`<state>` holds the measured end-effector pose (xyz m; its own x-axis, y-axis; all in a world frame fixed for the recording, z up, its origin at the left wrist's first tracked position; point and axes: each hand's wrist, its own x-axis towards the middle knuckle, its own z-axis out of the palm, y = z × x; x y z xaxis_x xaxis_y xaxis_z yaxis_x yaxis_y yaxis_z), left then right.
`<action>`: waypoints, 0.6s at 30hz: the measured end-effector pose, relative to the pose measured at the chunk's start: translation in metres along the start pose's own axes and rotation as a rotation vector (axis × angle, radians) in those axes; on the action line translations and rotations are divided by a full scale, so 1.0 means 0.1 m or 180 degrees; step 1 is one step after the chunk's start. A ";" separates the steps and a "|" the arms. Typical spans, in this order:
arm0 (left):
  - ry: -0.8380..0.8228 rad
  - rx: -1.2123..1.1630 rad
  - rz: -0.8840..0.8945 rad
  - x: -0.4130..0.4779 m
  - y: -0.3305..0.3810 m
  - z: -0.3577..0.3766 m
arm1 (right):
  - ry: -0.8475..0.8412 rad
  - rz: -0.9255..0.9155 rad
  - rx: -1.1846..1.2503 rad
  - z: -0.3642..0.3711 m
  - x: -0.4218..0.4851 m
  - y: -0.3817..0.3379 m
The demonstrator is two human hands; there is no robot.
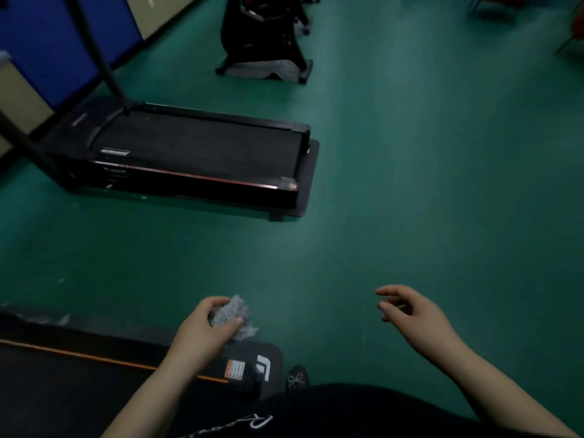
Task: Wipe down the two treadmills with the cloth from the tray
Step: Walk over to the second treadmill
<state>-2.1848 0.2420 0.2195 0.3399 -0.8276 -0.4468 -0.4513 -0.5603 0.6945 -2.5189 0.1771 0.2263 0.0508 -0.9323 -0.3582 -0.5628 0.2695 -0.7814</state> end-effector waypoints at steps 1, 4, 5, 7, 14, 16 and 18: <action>0.0045 -0.0046 0.0015 0.20 0.10 -0.07 | -0.0020 -0.0031 0.0010 0.01 0.22 -0.14; 0.0192 -0.0151 0.0023 0.73 0.39 -0.30 | -0.0130 -0.0106 0.0008 0.06 0.83 -0.52; 0.0224 -0.0184 0.0002 0.90 0.47 -0.37 | -0.0166 -0.0143 0.0017 0.08 1.03 -0.64; 0.0270 -0.0209 -0.0064 1.21 0.57 -0.49 | -0.0274 -0.0182 -0.0011 0.16 1.42 -0.84; 0.0608 -0.0488 -0.0455 2.34 0.80 -0.88 | -0.0765 -0.0326 -0.0315 0.56 3.06 -1.53; 0.0816 -0.0606 -0.0571 2.68 0.90 -1.08 | -0.0912 -0.0441 -0.0429 0.68 3.57 -1.84; 0.1034 -0.0706 -0.0665 2.98 1.03 -1.33 | -0.1034 -0.0608 -0.0557 0.82 4.03 -2.24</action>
<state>-2.0202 -0.0578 0.2332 0.6625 -0.6238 -0.4147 -0.1696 -0.6641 0.7281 -2.3050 -0.2389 0.2149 0.4099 -0.8294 -0.3796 -0.6484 0.0277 -0.7608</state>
